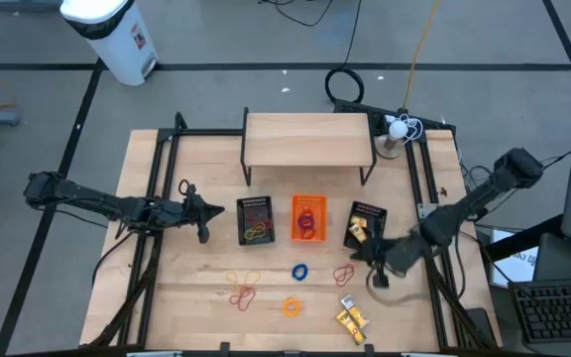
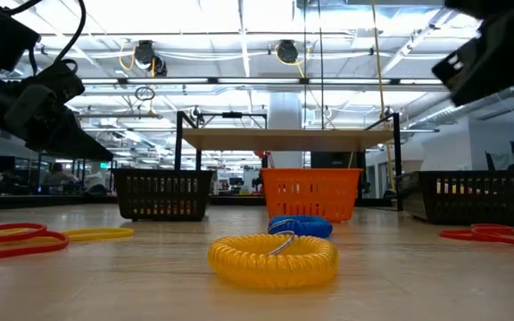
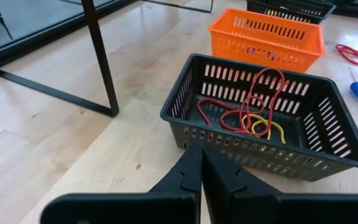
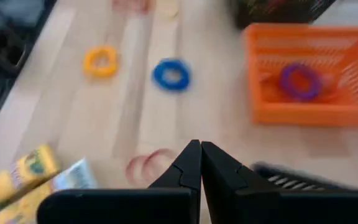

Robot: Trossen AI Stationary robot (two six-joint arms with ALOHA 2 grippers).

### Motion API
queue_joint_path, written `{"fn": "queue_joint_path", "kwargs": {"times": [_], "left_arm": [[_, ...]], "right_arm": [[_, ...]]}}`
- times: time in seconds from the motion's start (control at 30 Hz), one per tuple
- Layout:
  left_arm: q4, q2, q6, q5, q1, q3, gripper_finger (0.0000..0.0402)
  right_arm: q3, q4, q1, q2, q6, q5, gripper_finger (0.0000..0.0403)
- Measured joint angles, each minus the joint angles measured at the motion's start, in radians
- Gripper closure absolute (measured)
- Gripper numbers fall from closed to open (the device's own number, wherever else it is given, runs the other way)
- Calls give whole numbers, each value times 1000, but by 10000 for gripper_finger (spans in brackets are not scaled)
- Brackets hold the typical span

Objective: Pick & Place Office Desk Supplies
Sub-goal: Put the crayon box into the right black bin

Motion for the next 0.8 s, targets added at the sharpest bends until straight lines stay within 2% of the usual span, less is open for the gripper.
{"fn": "queue_joint_path", "kwargs": {"times": [0.13, 0.27, 0.57, 0.8], "left_arm": [[6, 0, 29, 3, 0, 0, 387], [35, 0, 46, 8, 0, 0, 379], [45, 0, 49, 57, 0, 0, 399], [62, 0, 56, 65, 0, 0, 380]], "right_arm": [[117, -63, 74, 123, 83, -5, 403], [184, -88, 102, 200, 97, 0, 403], [193, -92, 105, 228, 105, -4, 403], [193, -91, 102, 228, 89, -3, 403]]}}
